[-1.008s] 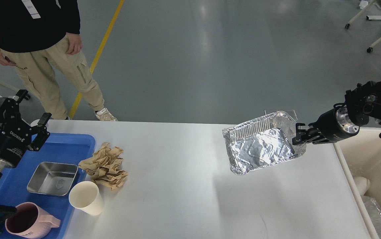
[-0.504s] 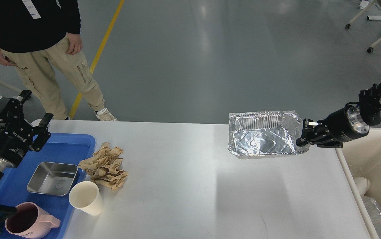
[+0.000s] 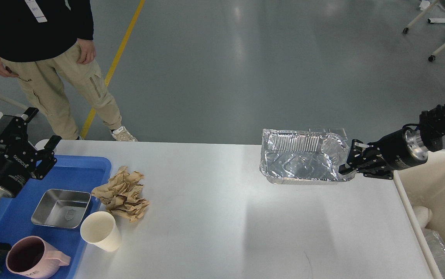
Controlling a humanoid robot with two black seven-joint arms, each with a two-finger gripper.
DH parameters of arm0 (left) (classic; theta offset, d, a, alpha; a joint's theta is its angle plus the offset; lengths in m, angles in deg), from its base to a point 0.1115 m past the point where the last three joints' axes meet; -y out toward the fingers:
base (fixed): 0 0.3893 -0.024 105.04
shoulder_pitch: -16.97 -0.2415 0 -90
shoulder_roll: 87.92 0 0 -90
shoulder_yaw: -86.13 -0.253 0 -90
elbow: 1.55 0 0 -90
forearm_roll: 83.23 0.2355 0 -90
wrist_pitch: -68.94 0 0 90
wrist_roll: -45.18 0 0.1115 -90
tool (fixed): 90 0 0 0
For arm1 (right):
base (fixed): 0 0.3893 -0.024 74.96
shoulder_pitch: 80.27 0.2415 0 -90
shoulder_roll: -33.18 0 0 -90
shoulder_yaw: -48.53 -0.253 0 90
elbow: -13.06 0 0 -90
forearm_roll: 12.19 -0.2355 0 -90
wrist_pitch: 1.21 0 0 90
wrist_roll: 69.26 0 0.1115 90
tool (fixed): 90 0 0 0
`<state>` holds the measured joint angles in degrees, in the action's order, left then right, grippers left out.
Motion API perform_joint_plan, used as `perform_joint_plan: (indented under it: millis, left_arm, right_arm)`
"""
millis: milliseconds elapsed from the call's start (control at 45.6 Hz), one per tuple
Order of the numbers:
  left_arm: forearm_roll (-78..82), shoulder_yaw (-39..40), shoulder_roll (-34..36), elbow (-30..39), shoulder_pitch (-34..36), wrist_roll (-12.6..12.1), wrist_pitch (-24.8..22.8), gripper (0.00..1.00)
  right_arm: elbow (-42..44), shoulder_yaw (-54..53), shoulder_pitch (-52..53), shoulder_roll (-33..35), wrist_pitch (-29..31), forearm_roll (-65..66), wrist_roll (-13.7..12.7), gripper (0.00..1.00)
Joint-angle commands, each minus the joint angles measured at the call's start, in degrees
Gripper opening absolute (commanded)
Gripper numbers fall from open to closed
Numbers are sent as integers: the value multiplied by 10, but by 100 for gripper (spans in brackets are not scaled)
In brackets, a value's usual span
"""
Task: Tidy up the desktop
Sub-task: 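Hold the foil tray raised above the table with the right gripper, then reach the left gripper to the white paper cup and grasp it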
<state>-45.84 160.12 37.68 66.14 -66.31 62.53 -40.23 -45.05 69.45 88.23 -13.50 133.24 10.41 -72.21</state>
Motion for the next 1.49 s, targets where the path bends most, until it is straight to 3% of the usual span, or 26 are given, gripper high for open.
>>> perform_joint_plan:
  millis: [0, 131, 307, 526, 657, 898, 1052, 1249, 1468]
  left_arm:
    - [0, -56, 66, 2, 5, -34, -1, 97]
    - [0, -112, 132, 41, 12, -41, -1, 97]
    - [21, -201, 277, 147, 15, -43, 3, 97]
    - [180, -213, 424, 195, 15, -43, -1, 97]
    - [219, -212, 475, 196, 18, -50, 5, 97]
    - [233, -213, 503, 197, 13, -48, 19, 97]
    - [235, -214, 496, 197, 7, -33, 12, 97]
    - [300, -227, 480, 196, -10, 30, -2, 97]
    - [477, -244, 396, 142, -7, 49, -10, 97]
  right_arm:
    - [0, -2, 1, -1, -2, 3, 0, 0]
    - [-1, -2, 3, -2, -10, 3, 0, 0]
    - [-3, -2, 8, 2, -14, 3, 0, 0]
    - [-5, -3, 9, 17, -12, 3, 0, 0]
    - [-5, -8, 8, 18, -13, 3, 0, 0]
    - [-7, -29, 8, 17, -13, 2, 0, 0]
    - [-7, -29, 9, 21, -13, 3, 0, 0]
    - [-7, -29, 9, 21, -13, 3, 0, 0]
    - [-6, -30, 9, 21, -14, 3, 0, 0]
